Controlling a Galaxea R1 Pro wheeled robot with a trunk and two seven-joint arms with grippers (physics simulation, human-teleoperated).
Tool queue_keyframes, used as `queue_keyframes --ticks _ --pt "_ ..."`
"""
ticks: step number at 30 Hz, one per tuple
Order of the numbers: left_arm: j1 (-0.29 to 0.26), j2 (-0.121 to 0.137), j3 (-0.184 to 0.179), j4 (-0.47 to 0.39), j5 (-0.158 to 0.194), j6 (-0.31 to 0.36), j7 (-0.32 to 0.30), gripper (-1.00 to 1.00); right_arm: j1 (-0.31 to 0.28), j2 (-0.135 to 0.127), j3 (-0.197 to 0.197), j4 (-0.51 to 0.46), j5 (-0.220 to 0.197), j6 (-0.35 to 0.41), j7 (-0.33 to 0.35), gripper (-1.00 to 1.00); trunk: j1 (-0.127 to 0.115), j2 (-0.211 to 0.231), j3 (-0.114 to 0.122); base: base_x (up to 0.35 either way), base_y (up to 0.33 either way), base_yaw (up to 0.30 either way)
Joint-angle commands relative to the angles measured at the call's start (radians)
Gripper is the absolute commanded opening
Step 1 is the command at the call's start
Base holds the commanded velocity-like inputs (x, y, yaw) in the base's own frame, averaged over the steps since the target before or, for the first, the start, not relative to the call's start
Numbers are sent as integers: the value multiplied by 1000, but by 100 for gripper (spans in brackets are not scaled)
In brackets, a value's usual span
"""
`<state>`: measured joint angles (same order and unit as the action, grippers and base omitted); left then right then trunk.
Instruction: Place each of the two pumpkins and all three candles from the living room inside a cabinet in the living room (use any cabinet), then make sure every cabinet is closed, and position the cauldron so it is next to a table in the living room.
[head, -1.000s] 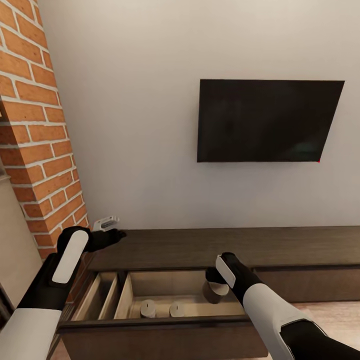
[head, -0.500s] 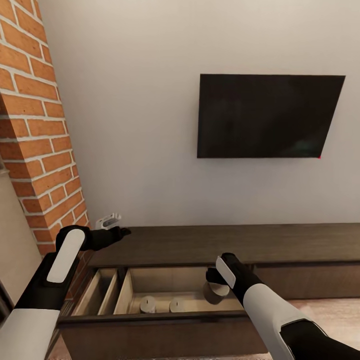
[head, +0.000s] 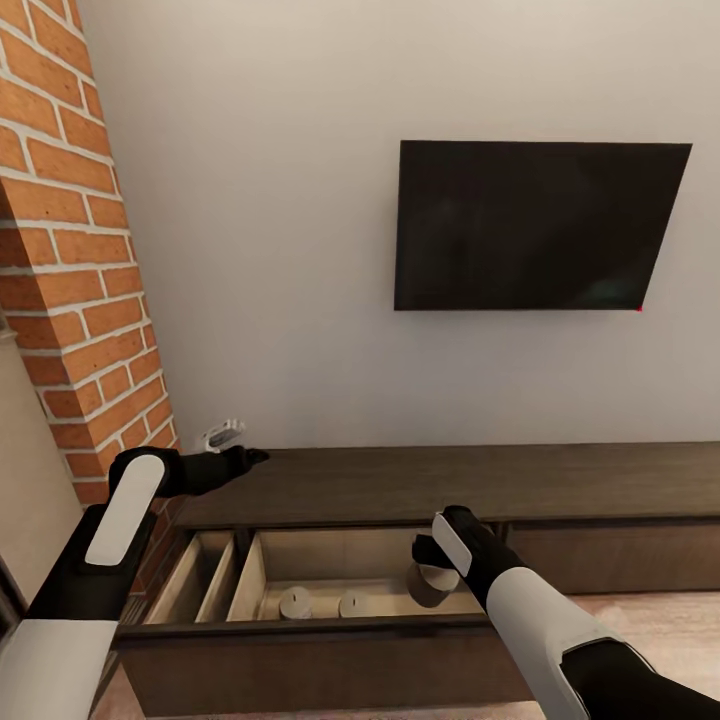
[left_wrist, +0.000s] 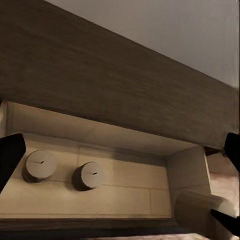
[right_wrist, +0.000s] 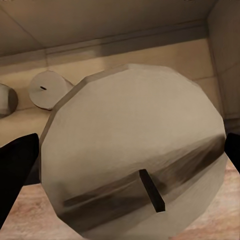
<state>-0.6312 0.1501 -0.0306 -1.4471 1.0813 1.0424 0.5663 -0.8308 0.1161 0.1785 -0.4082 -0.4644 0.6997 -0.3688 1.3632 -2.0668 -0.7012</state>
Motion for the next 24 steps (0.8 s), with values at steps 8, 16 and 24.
queue_keyframes --ticks 8,16,24 --pt "-1 12 4 -5 50 2 10 100 -1 -3 7 -1 -11 -2 -9 -100 0 -1 -1 100 0 0" --pt "-1 17 6 -8 139 4 5 100 -1 -3 8 -1 -11 -2 -12 -100 0 -1 -1 102 0 0" --pt "-1 68 1 -9 283 2 6 100 -1 -4 9 -1 -11 -2 -12 -100 0 -1 -1 8 0 0"
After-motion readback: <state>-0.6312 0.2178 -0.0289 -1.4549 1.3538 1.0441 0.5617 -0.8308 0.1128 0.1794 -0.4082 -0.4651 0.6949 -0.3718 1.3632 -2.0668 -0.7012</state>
